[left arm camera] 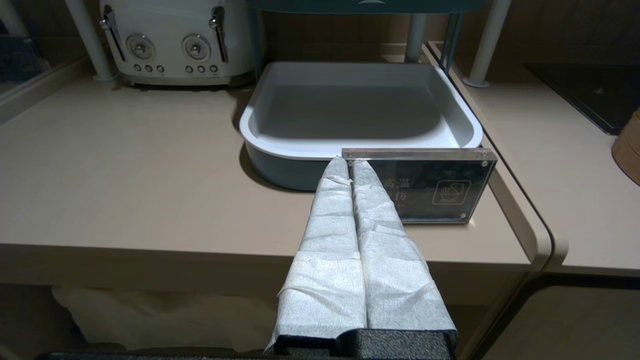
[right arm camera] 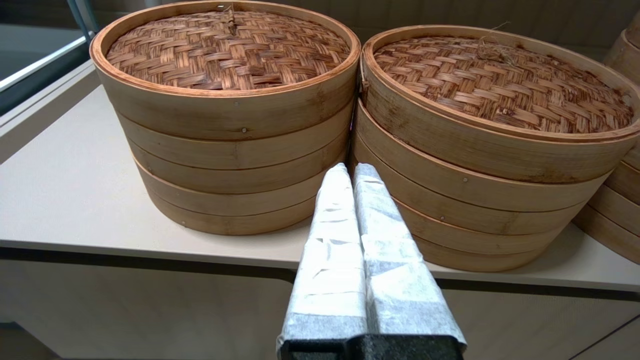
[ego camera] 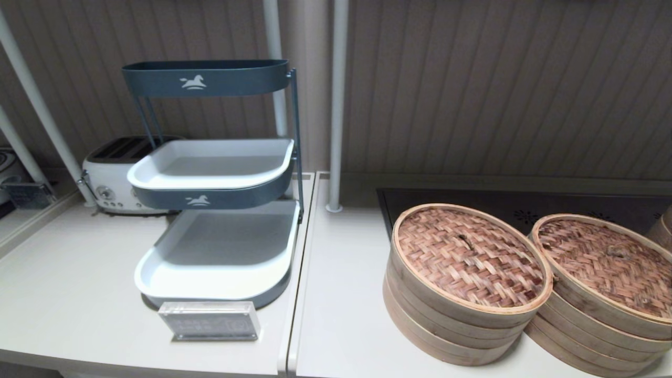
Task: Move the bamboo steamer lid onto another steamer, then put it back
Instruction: Pick up the steamer
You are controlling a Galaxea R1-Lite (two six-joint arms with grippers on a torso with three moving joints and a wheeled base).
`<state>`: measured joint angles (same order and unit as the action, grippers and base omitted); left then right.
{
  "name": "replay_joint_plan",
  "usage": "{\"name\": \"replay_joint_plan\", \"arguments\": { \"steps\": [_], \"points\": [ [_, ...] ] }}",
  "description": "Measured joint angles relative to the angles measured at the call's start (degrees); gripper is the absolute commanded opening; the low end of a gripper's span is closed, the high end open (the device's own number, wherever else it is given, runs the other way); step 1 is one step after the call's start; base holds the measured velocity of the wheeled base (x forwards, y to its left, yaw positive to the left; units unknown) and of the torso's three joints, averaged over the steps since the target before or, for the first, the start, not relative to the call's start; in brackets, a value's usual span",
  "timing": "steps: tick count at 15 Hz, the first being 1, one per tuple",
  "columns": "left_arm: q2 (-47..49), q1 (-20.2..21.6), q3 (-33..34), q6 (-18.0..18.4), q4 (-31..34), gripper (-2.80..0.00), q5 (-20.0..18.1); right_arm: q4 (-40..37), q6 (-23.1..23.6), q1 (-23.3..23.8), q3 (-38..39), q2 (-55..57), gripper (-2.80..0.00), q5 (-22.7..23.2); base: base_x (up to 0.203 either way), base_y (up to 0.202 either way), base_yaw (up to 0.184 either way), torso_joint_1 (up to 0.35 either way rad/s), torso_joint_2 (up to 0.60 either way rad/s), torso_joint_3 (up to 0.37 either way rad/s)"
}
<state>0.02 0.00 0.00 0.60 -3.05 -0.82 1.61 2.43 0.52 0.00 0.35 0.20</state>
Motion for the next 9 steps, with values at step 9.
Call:
{"name": "replay_joint_plan", "arguments": {
  "steps": [9],
  "points": [
    [0.0,0.0,0.0,0.0,0.0,-2.8,0.0,-22.8,0.0,-0.2,-30.4,10.8,-2.8,5.5,0.0,0.0,0.0,0.0,0.0,0.0]
  ]
}}
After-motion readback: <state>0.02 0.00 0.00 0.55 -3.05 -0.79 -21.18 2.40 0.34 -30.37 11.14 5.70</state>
